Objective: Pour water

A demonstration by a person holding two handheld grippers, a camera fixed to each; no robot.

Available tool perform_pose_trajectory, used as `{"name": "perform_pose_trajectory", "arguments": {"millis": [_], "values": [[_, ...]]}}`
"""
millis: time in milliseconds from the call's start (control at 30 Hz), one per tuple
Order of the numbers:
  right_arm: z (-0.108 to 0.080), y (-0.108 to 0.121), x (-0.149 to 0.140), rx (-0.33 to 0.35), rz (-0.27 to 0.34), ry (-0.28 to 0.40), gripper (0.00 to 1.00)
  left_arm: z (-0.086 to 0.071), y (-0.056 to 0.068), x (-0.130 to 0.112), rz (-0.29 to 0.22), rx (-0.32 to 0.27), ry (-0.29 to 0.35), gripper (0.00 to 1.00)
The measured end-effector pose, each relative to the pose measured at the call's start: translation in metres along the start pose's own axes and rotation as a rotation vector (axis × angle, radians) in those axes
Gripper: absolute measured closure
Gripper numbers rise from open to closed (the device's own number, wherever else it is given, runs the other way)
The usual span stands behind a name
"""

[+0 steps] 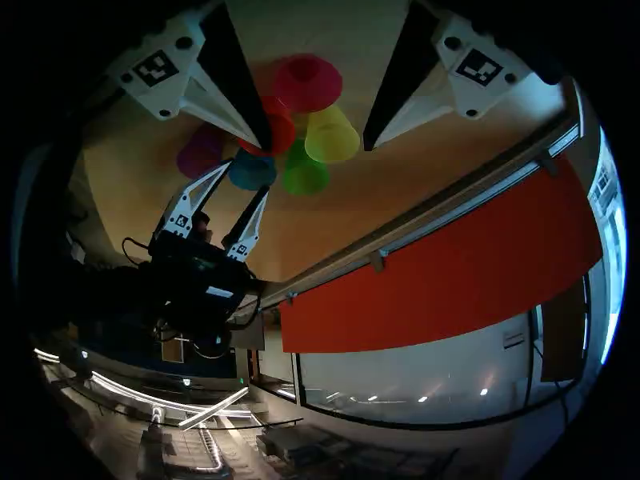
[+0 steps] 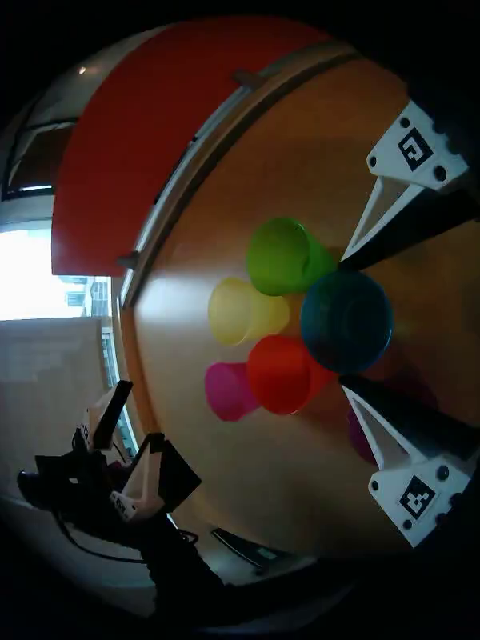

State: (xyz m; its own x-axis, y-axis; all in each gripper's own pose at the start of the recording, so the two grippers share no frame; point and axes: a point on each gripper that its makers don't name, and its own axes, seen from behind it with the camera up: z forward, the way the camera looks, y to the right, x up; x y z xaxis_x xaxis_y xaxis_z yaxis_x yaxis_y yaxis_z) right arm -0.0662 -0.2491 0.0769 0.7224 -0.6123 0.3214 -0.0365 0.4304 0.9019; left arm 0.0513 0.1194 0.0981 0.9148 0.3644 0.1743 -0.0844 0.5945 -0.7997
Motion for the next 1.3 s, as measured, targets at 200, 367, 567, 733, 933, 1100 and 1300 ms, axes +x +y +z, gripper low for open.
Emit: {"name": "perform_pose_trajectory", "arguments": {"millis": [200,367,567,733,933,1100,1300], "values": [[0.004,-0.001,-0.008,-0.001,-0.004,-0.054,0.0,0.0,0.001,0.001,0.005,-0.002,0.002,0.16],[0.006,-0.001,-0.006,-0.006,-0.01,-0.057,0.0,0.002,0.001,0.001,0.004,-0.005,0.004,0.16],[0.008,-0.001,-0.005,-0.005,-0.004,-0.055,0.0,0.004,0.001,-0.001,0.003,-0.008,0.003,0.16],[0.011,-0.001,-0.006,-0.004,0.003,-0.054,0.0,0.004,0.001,-0.001,0.004,-0.005,0.003,0.16],[0.015,-0.002,-0.006,-0.004,0.015,-0.054,0.0,0.003,0.0,0.0,0.004,-0.002,0.005,0.16],[0.016,-0.002,-0.008,-0.007,0.021,-0.057,0.01,0.004,-0.001,0.0,0.006,-0.001,0.005,0.16],[0.018,-0.001,-0.009,-0.016,0.024,-0.061,0.06,0.004,-0.001,-0.001,0.006,-0.001,0.006,0.16]]}}
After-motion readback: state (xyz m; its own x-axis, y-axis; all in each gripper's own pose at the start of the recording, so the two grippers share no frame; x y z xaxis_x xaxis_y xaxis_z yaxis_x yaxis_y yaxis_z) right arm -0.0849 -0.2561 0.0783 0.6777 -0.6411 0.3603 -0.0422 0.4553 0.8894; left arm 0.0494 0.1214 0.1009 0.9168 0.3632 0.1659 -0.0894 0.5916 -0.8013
